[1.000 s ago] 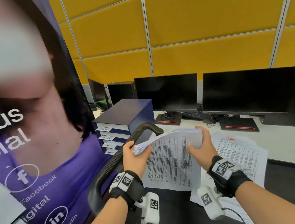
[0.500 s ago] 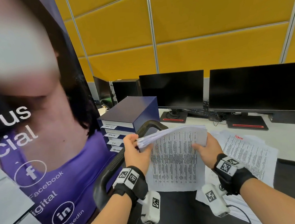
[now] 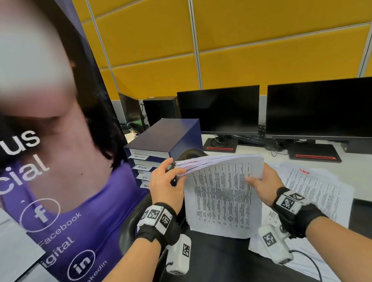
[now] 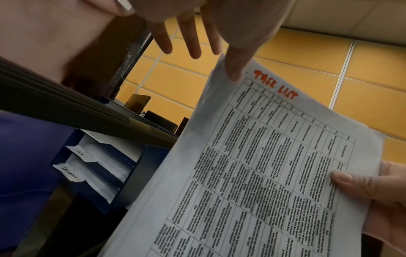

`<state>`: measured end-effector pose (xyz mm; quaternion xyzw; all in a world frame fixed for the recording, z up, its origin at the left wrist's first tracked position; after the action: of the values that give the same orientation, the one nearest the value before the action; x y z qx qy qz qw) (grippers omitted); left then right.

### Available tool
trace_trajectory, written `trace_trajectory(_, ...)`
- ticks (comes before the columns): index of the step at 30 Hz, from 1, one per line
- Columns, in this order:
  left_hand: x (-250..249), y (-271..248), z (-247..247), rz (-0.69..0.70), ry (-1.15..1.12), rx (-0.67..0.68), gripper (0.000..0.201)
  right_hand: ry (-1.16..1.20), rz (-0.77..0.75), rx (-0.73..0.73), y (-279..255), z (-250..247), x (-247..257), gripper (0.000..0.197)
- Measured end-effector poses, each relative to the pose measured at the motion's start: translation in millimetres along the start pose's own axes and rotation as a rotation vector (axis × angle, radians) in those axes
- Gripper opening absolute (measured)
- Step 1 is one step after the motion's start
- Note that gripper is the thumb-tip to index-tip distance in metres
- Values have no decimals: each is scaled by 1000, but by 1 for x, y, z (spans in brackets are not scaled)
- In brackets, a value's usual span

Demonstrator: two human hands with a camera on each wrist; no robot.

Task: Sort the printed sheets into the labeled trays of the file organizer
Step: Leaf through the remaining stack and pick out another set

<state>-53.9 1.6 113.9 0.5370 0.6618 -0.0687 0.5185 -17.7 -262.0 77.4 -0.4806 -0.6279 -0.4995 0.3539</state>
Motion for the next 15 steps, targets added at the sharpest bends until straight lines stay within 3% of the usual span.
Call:
trace_trajectory(6, -1, 1, -1, 26, 47, -31, 16, -3, 15, 8, 3, 1, -3, 38)
trace_trajectory(10, -7, 2, 1, 16, 66, 3, 30, -16, 18, 8, 4, 0, -4, 38)
trace_trajectory(15, -9, 2, 5, 100, 132, -10, 28, -25, 16, 17, 3, -1, -4, 37)
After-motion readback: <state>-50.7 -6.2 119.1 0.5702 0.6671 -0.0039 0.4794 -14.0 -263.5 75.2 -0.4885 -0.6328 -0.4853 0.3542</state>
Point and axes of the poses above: each hand's wrist, its own y-axis towards the middle knuckle, its own z-axis out of the palm, x = y × z, the point moved 8 cm from there along y, towards the middle knuckle, and after that the axes turned 13 degrees about -z, right-handed, at the moved point
